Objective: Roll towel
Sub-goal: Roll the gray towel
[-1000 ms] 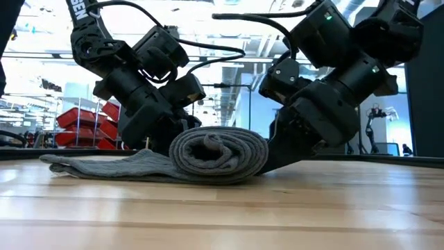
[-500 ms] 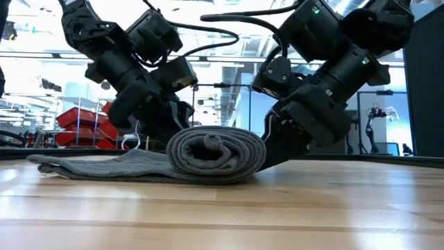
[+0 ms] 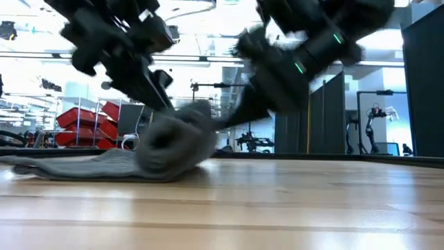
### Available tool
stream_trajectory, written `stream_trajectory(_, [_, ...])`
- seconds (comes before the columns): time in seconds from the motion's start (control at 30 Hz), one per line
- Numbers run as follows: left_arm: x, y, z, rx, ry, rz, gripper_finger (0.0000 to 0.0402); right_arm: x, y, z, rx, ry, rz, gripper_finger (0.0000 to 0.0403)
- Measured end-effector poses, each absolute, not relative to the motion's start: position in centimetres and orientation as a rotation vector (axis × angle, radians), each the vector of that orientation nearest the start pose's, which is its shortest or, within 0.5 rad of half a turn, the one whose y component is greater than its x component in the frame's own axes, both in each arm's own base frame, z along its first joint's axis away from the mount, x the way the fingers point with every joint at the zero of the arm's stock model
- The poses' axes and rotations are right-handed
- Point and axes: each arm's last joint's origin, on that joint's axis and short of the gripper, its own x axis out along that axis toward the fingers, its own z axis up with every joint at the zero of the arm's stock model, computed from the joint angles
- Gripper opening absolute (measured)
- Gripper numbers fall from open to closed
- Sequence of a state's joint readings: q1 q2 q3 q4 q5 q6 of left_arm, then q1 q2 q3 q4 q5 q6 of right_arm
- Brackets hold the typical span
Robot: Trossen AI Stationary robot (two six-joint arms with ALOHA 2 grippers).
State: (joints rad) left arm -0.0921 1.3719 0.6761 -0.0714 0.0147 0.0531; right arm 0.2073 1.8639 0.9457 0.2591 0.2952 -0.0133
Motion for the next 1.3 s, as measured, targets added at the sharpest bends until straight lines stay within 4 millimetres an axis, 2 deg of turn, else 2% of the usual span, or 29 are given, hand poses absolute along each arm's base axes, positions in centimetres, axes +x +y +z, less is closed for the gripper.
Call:
stream_trajectory(0.07, [25.2,-2.8,19.6,0.074,0.759,-0.103,0.0118,37.0,7.3,15.6,-0.225,0.593,-0.057,0.0221])
stream_trajectory(0.13, [24.5,-3.2,20.5,0.066,0.748,-0.086,0.0118,36.9,7.5,15.7,-0.251,0.594,-0.047,0.0221])
stream_trajectory(0.3, [23.8,-4.3,20.5,0.093,0.736,-0.084,0.0118,35.2,5.8,12.4,-0.151,0.804,-0.145,0.0221])
stream_trajectory(0.5, [24.6,-5.0,18.9,0.143,0.782,-0.068,0.0118,34.1,5.2,11.1,-0.099,0.850,-0.179,0.0221])
stream_trajectory(0.87, [27.5,-5.5,13.0,0.133,0.888,-0.050,0.0118,33.9,4.3,10.3,-0.111,0.820,-0.078,0.0221])
stream_trajectory(1.07, [28.7,-4.9,11.2,0.138,0.870,-0.035,0.0118,33.9,4.2,10.2,-0.118,0.837,-0.070,0.0221])
stream_trajectory(1.3, [29.9,-4.2,9.6,0.210,0.828,-0.062,0.0118,32.9,3.9,9.7,-0.064,0.979,-0.094,0.0221])
